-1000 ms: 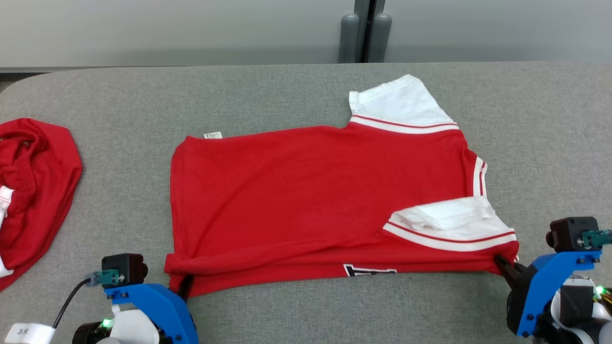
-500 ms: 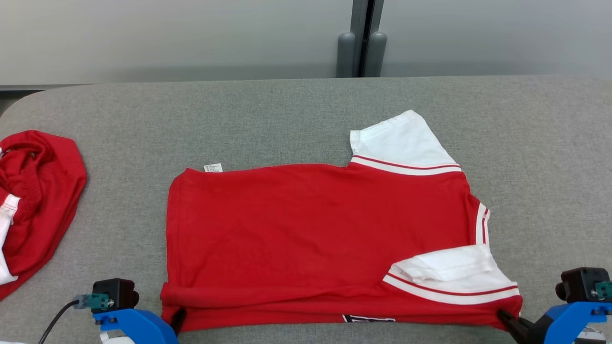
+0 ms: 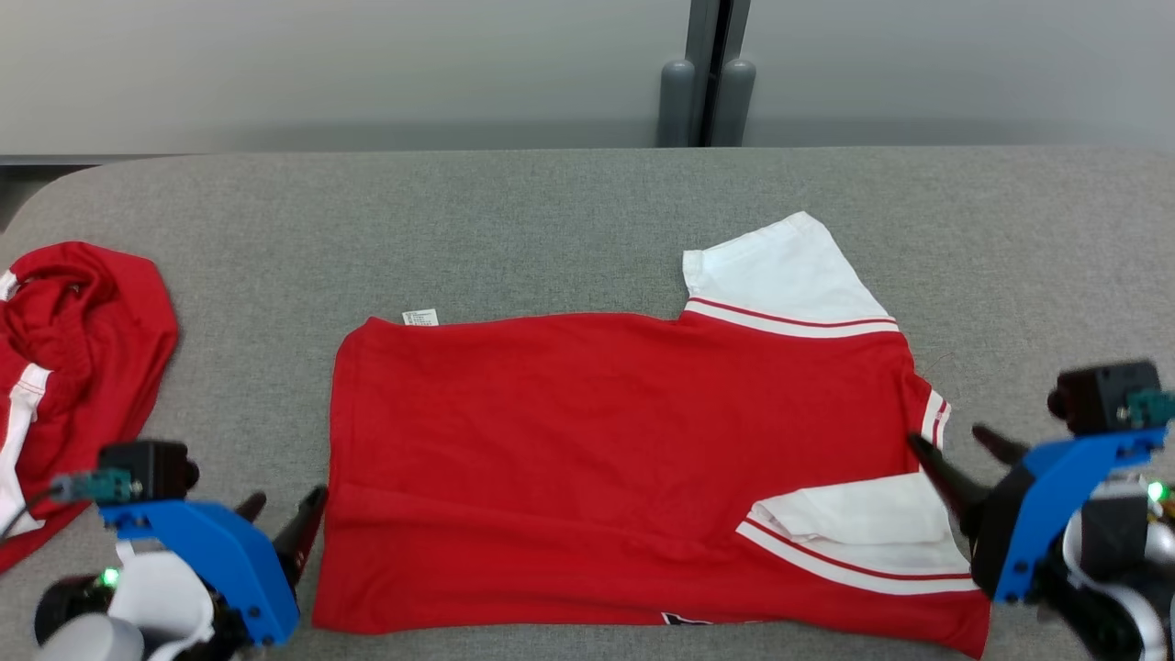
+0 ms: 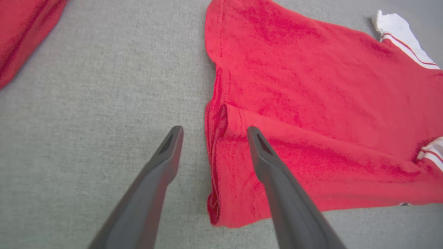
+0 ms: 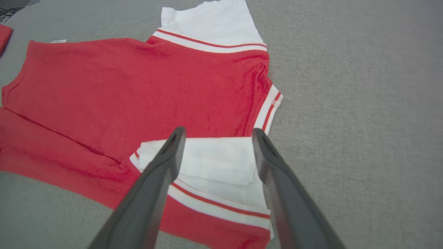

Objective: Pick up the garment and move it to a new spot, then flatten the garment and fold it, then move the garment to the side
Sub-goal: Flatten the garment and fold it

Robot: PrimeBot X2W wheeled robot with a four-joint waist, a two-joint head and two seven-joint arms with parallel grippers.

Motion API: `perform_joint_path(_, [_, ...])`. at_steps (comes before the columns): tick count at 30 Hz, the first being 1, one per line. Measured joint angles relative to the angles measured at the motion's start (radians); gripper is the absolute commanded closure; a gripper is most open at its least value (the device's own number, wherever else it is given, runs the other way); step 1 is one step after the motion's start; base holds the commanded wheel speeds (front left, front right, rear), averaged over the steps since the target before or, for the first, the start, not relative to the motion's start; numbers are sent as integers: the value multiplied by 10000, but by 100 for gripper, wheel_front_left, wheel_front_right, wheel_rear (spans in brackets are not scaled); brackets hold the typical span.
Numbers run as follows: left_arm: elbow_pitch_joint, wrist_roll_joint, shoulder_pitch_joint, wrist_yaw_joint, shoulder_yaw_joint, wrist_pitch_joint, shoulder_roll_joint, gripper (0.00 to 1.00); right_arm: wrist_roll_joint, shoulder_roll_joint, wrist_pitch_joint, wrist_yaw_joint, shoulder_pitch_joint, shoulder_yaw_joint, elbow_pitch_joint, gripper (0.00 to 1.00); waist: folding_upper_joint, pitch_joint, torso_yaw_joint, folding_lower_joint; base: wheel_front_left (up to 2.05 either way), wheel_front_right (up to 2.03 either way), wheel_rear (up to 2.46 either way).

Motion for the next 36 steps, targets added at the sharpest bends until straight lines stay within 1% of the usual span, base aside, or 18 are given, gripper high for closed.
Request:
perform_joint_path(3, [-182,-209,-973,-364,173,621,290,0,111,-522,437,-2,-1450,462,98,0,0,143,0,0,0,0,0])
perform_joint_path(5, [-59,-334,-1707,-752,176,1237,562,0,316,-828,798,0,-2528,869,491,0,0,285,-25,0,0,0,0])
perform_joint_path(8, [345,-393,-2965,-1482,56,2105,974,0,583,-1271,1221,-2,-4270,1476,1344,0,0,597,-91,1,0,0,0])
perform_joint_path(13, [1080,-447,-4574,-2138,-217,3173,1074,0,909,-1542,1365,0,-6626,2508,2694,0,0,1321,-225,2,0,0,0])
perform_joint_path(16, [1501,-424,-5187,-2378,-341,3488,1024,0,1085,-1689,1223,0,-7591,3080,3453,0,0,1780,-324,3,0,0,0])
perform_joint_path(17, [1651,-326,-5382,-2383,-376,3526,1014,0,1124,-1749,1127,0,-7891,3214,3676,0,0,1932,-358,4,0,0,0])
perform_joint_path(19, [1927,-136,-5768,-2537,-466,3572,1003,0,1216,-1831,920,-2,-8396,3427,4065,0,0,2217,-425,4,0,0,0])
perform_joint_path(22, [2334,-40,-6172,-2625,-610,3661,834,0,1317,-1866,633,0,-8957,3685,4571,0,0,2612,-516,4,0,0,0])
perform_joint_path(24, [2533,109,-6288,-2725,-828,3787,777,0,1392,-1900,456,0,-9213,3797,4838,0,0,2830,-572,4,0,0,0])
perform_joint_path(27, [2840,236,-6467,-2759,-886,3655,625,0,1549,-1952,205,0,-9456,3952,5143,0,0,3069,-654,4,0,0,0])
perform_joint_path(33, [3327,543,-6709,-2709,-1020,3580,623,0,1687,-2102,-59,0,-9644,4092,5580,0,0,3304,-814,2,0,0,0])
perform_joint_path(34, [3381,604,-6746,-2709,-1047,3557,619,5,1695,-2125,-79,-2,-9667,4109,5643,0,0,3332,-833,2,0,0,0])
perform_joint_path(35, [3432,623,-6777,-2708,-1080,3559,617,53,1695,-2144,-88,-2,-9680,4130,5697,0,0,3359,-845,1,0,0,0])
perform_joint_path(36, [3471,637,-6818,-2708,-1085,3557,617,92,1699,-2163,-90,-2,-9712,4157,5753,0,0,3395,-850,-1,0,0,0])
